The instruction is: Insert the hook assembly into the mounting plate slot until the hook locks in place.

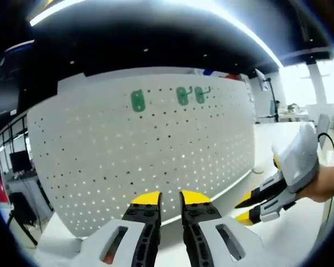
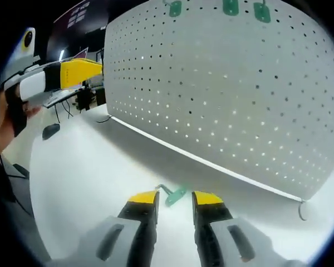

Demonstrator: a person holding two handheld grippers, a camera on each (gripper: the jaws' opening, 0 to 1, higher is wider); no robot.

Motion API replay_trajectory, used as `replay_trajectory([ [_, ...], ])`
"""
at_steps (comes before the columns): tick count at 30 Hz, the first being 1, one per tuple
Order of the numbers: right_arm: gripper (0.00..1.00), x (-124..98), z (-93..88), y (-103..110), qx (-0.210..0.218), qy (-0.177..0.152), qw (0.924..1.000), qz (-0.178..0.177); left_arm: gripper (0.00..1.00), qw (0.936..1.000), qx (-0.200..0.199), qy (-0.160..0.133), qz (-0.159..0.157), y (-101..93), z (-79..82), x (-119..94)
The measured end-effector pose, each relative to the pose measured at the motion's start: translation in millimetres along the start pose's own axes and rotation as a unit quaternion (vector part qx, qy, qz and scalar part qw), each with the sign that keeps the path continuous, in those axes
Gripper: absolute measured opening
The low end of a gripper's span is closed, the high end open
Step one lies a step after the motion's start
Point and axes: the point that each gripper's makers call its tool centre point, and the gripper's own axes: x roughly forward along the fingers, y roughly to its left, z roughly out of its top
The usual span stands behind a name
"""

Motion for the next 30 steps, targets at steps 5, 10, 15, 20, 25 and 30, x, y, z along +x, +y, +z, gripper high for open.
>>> replay_trajectory([
  [5,0.21,11,-11.4,6,-0.004,0.019,0.9998,0.007,0.14,0.9999,-0.005,0.002,-0.008,-2.4,-1.6,0],
  [10,0.21,18,-15.9,8,-0.005,0.027,0.9996,0.010,0.13,0.9998,-0.007,0.008,-0.019,-6.3,-5.0,2],
  [15,0.21,27,-24.1,6,-0.001,0.038,0.9992,0.009,0.13,0.9996,-0.008,0.010,-0.025,-8.6,-6.3,3],
  [20,0.21,34,-27.5,6,0.000,0.043,0.9990,0.008,0.12,0.9995,-0.009,0.011,-0.027,-8.6,-6.8,3],
  [25,0.20,39,-29.9,4,0.005,0.045,0.9990,0.004,0.12,0.9995,-0.011,0.011,-0.026,-7.7,-6.9,3],
  [30,0.18,42,-31.2,-1,0.010,0.044,0.9990,-0.003,0.11,0.9994,-0.011,0.014,-0.030,-9.4,-8.5,4],
])
